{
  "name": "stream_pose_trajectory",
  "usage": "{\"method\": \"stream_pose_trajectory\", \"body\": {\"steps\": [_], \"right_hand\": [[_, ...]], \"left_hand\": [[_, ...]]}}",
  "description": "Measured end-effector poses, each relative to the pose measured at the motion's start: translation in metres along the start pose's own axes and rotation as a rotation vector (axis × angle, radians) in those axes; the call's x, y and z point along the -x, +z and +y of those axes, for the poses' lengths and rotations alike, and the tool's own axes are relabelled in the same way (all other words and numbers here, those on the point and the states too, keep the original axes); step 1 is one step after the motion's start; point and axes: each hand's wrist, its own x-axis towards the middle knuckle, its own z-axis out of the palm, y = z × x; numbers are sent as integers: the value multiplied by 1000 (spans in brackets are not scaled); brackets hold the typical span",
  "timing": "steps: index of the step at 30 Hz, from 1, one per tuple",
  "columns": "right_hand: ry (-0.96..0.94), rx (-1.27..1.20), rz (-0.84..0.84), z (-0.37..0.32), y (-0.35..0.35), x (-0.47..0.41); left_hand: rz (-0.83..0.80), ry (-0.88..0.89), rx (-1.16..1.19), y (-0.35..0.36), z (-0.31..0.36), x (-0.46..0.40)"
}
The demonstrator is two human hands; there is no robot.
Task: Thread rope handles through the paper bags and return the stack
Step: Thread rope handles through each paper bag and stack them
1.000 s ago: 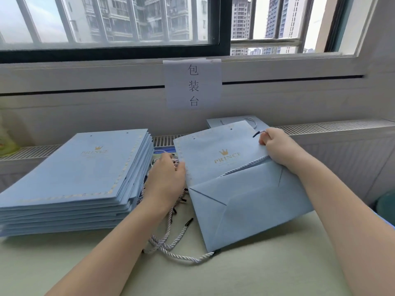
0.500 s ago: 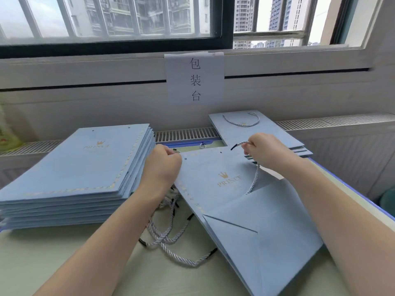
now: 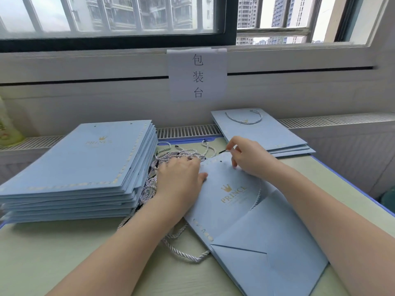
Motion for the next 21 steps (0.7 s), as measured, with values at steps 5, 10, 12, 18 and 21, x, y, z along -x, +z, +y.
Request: {"method": "stream_pose_trajectory", "body": {"steps": [5, 10, 12, 18, 21], "right_hand": [[-43, 51, 14, 1, -1, -1], [-134, -22, -83, -1, 10, 1], [-143, -123, -69, -2, 14, 2], [-239, -132, 61, -9, 20, 5], [-355, -20, 102, -14, 18, 8]], "left_hand": [[29, -77, -11, -6, -3, 1], [60, -108, -81, -7, -4, 1], [35, -101, -4, -7, -4, 1], [-28, -60, 307, 0, 1, -3], [-84, -127, 493, -6, -4, -8]]}}
